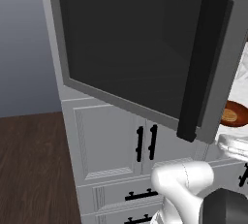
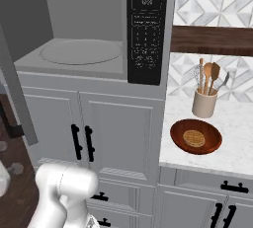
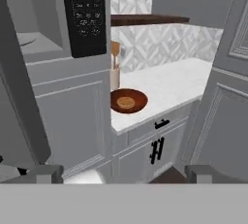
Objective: Open the microwave, place the bowl with waffle inside the microwave, then close the microwave door and turn it on.
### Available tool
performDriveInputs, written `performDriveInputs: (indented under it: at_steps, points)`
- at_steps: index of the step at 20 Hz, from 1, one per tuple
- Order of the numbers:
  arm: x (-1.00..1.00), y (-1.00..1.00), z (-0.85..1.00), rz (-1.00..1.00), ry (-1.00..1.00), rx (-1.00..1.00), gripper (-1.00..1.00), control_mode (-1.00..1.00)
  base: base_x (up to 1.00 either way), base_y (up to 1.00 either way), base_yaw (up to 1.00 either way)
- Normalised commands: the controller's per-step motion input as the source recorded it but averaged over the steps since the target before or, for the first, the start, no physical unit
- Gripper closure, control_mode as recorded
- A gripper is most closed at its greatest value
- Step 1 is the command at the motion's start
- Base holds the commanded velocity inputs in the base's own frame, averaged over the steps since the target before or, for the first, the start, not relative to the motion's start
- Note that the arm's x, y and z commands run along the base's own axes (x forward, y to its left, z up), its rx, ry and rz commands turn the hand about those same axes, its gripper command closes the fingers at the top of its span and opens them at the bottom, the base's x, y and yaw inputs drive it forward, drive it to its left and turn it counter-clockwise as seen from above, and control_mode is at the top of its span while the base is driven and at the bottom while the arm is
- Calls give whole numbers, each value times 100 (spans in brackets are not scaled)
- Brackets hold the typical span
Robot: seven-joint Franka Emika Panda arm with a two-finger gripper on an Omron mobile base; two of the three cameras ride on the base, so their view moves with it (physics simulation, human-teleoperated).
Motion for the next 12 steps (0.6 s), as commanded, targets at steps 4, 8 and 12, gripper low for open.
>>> performDriveInputs:
  at_steps: [4,8,12]
  points:
    - [-16,-100,0,0,-9,31,-100,-100,0,0,0]
    - [25,-100,-7,6,-38,43,-100,-100,0,0,0]
    - [37,-86,-5,35,-33,52,-100,-100,0,0,0]
